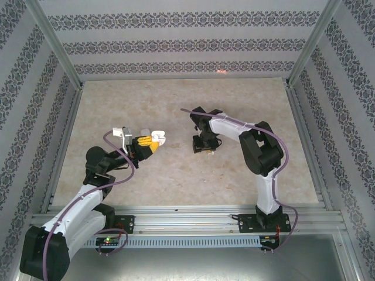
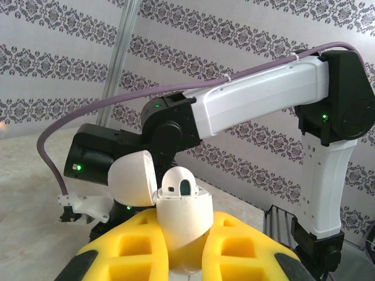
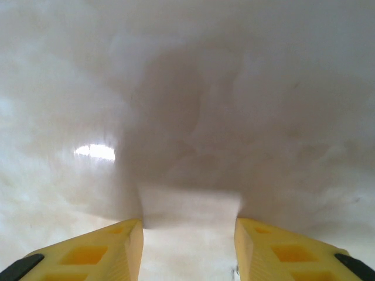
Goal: Insert wireless bluetooth earbuds into charging case
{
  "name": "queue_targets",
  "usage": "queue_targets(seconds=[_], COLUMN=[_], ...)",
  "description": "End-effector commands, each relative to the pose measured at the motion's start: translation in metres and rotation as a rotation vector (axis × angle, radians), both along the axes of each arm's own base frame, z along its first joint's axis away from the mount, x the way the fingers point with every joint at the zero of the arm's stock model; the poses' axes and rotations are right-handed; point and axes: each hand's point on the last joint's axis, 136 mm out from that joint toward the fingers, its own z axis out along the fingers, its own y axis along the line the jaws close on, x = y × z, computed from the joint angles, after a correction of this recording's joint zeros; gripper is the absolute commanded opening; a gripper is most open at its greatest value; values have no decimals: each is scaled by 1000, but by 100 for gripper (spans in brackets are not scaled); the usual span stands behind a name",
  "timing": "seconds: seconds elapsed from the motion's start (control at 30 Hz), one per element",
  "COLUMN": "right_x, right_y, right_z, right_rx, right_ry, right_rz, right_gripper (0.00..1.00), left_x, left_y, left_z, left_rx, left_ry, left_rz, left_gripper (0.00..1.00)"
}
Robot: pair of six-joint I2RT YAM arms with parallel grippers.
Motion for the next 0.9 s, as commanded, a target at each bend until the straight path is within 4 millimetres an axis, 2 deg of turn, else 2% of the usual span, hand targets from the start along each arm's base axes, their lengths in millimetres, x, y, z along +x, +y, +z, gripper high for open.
queue_targets(seconds=[0.0,0.13,0.27,0.43,0.53,0.7,0.87], right_x=[-33,-45,-48,-40,-30,0,19], right_y=[-10,-15,-10,9,6,-20,-15], right_z=[6,13,37,74,84,76,57], right_rx=[-63,-67,-37,115,155,127,203], right_ry=[57,55,13,-40,-49,-26,8], right_rz=[19,14,28,68,146,167,160], right_gripper=[45,45,45,43,42,46,49], left_x=[-5,-6,-6,-6,-7,-8,-9], left_y=[-1,-2,-1,-1,-2,-1,-1], left_z=[7,8,7,9,9,6,7], left_rx=[0,-2,-3,-7,-9,-10,-13], left_ry=[-40,-39,-40,-43,-41,-38,-38], left_rz=[-8,-12,-11,-11,-18,-11,-12], left_gripper=[0,0,0,0,0,0,0])
